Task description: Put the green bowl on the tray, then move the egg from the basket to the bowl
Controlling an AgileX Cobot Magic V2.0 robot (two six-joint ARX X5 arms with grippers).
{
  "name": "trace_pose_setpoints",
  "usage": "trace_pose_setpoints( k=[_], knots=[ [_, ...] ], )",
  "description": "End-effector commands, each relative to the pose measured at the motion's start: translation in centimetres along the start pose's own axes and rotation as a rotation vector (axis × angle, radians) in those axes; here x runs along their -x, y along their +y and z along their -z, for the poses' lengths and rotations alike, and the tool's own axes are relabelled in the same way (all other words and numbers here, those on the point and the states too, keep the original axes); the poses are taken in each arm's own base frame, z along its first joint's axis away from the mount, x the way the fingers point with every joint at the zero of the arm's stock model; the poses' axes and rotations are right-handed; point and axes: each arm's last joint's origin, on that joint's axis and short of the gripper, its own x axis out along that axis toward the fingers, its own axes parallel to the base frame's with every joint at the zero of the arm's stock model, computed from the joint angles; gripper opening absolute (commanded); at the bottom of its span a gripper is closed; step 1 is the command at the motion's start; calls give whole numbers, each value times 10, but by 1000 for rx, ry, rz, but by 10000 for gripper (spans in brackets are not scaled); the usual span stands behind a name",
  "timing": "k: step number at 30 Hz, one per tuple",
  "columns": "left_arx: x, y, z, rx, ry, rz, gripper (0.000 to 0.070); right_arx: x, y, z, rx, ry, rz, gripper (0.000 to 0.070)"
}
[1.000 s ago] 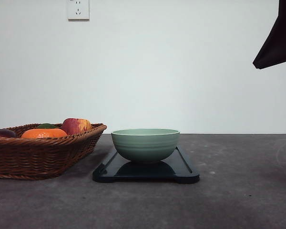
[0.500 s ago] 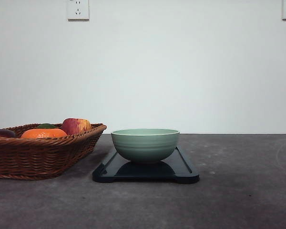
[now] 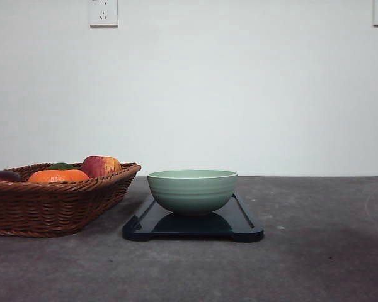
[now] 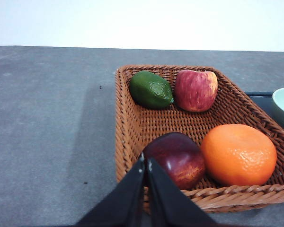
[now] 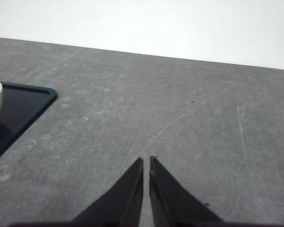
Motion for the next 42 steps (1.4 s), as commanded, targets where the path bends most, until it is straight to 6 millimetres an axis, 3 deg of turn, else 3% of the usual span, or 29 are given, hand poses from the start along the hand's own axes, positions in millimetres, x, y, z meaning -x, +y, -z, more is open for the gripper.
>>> trace_pose_setpoints(
  k=[1, 42],
  knots=[
    [-2, 0, 7, -11, 25, 3, 0, 0, -1, 1, 4, -5, 11, 16],
    [-2, 0, 7, -11, 25, 3, 0, 0, 0, 1, -8, -6, 7, 16]
  ],
)
